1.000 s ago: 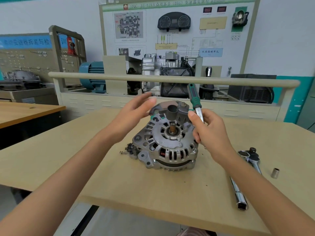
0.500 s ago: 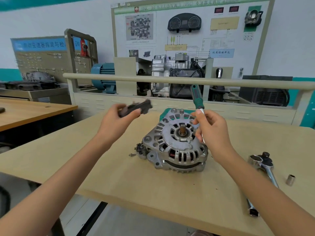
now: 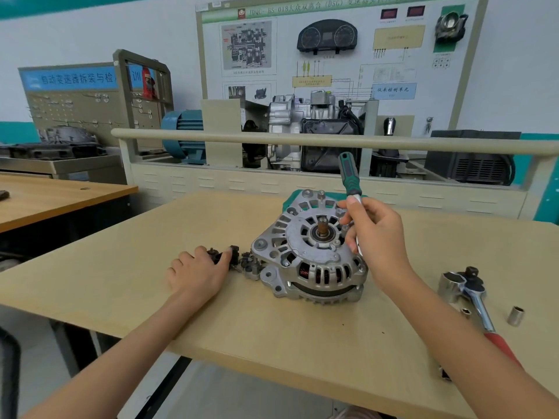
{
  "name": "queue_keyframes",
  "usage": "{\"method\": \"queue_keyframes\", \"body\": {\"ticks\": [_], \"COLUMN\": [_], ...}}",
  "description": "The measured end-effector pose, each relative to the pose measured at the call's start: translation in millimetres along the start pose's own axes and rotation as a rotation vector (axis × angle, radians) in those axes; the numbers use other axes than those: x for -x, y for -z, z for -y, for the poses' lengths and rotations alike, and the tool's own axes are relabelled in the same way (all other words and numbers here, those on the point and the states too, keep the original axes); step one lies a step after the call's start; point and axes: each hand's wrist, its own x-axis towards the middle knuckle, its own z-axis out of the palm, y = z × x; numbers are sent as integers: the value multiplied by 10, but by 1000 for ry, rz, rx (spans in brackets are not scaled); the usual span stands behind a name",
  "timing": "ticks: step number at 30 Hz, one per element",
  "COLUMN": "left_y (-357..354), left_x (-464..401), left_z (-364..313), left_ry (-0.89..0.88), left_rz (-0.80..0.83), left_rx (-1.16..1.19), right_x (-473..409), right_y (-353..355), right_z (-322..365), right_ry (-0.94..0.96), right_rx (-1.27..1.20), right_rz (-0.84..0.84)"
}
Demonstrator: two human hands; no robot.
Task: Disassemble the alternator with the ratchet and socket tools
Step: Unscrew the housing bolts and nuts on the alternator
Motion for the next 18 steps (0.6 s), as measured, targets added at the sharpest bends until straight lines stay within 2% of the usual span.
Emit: {"method": "queue_keyframes", "body": {"ticks": [3, 8, 15, 18], "left_y": [32, 37, 13, 65], "left_x": [-6, 52, 37, 24], "left_z": [50, 54, 2, 9], "left_ry": [-49, -123, -215, -209], "left_rz": [-2, 7, 41, 83], "left_rx": [25, 273, 288, 293], "right_x": [3, 0, -1, 3], "right_y": [1, -8, 2, 37], "right_z": [-9, -27, -21, 0], "right_ry": [2, 1, -8, -28], "right_rx": [0, 17, 28, -46], "right_rz": [-7, -9, -4, -1]}}
